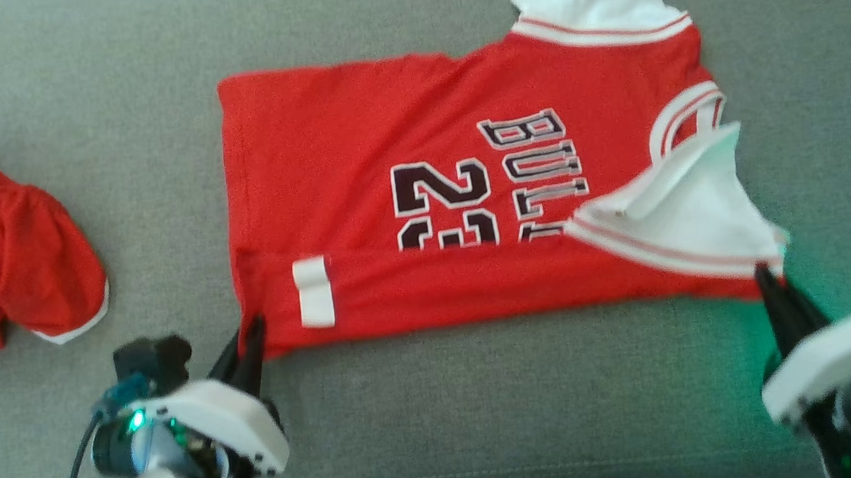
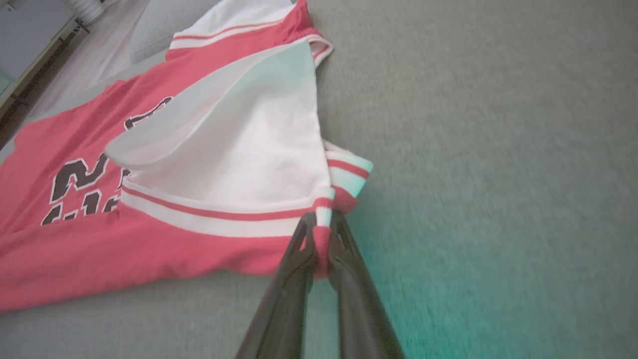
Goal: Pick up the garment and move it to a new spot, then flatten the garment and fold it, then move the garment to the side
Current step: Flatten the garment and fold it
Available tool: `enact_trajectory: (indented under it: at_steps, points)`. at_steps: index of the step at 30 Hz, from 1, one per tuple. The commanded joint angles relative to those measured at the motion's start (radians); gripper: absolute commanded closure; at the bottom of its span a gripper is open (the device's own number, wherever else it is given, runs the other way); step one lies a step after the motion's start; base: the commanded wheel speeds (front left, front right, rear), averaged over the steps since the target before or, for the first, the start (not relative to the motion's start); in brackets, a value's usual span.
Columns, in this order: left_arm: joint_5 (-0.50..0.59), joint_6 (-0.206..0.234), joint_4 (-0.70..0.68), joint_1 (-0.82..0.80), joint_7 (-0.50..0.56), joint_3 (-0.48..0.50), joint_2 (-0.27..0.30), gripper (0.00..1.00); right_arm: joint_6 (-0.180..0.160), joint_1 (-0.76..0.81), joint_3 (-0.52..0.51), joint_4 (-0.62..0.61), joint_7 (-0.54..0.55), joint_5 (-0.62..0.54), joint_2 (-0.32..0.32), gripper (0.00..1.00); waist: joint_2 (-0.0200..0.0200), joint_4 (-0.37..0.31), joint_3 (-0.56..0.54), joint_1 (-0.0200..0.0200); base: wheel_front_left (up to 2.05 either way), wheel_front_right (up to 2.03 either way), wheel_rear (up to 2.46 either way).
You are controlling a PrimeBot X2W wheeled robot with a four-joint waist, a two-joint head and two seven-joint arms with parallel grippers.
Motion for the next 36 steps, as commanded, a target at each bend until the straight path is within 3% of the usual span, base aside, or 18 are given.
enact_trajectory:
  at_steps: [1, 10, 11, 12, 13, 14, 15, 28, 36]
  points:
    - [0.004, 0.006, -0.038, 0.003, 0.004, 0.037, 0.028, 1.0, -0.001, 0.02, 0.013, -0.045, 0.004, 0.006, -0.003, 1.0, 0.0, -0.001, -0.017, 0.0, 0.0, 0.0, 0.0]
    - [-0.015, 0.054, -0.159, 0.136, 0.079, 0.058, 0.074, 1.0, -0.001, 0.222, -0.025, -0.206, 0.081, 0.022, 0.027, 1.0, 0.0, -0.006, -0.087, 0.0, 0.0, 0.0, 0.0]
    - [-0.017, 0.056, -0.164, 0.144, 0.084, 0.057, 0.076, 1.0, -0.001, 0.232, -0.024, -0.212, 0.083, 0.031, 0.027, 0.93, 0.0, -0.008, -0.091, 0.0, 0.0, 0.0, 0.0]
    - [-0.021, 0.056, -0.169, 0.151, 0.087, 0.056, 0.075, 1.0, -0.001, 0.24, -0.023, -0.214, 0.083, 0.039, 0.028, 0.54, 0.0, -0.009, -0.096, 0.0, 0.0, 0.0, 0.0]
    - [-0.02, 0.06, -0.173, 0.157, 0.09, 0.055, 0.075, 0.78, -0.001, 0.247, -0.023, -0.215, 0.082, 0.047, 0.028, 0.0, 0.0, -0.01, -0.101, 0.0, 0.0, 0.0, 0.0]
    - [-0.019, 0.065, -0.176, 0.162, 0.091, 0.054, 0.074, 0.04, -0.001, 0.25, -0.023, -0.22, 0.075, 0.054, 0.028, 0.0, 0.0, -0.01, -0.106, 0.0, 0.0, 0.0, 0.0]
    - [-0.018, 0.069, -0.178, 0.168, 0.092, 0.053, 0.073, 0.0, -0.001, 0.25, -0.023, -0.226, 0.064, 0.049, 0.028, 0.0, 0.0, -0.012, -0.111, 0.0, 0.0, 0.0, 0.0]
    - [0.057, 0.161, -0.31, 0.143, -0.083, 0.087, 0.042, 0.0, -0.001, 0.126, 0.028, -0.356, -0.098, -0.088, 0.006, 0.0, 0.0, -0.024, -0.149, 0.0, 0.0, 0.0, 0.0]
    - [0.082, 0.175, -0.34, 0.099, -0.104, 0.083, 0.044, 0.0, -0.001, 0.064, 0.061, -0.354, -0.109, -0.094, -0.018, 0.0, 0.0, -0.022, -0.156, 0.0, 0.0, 0.0, 0.0]
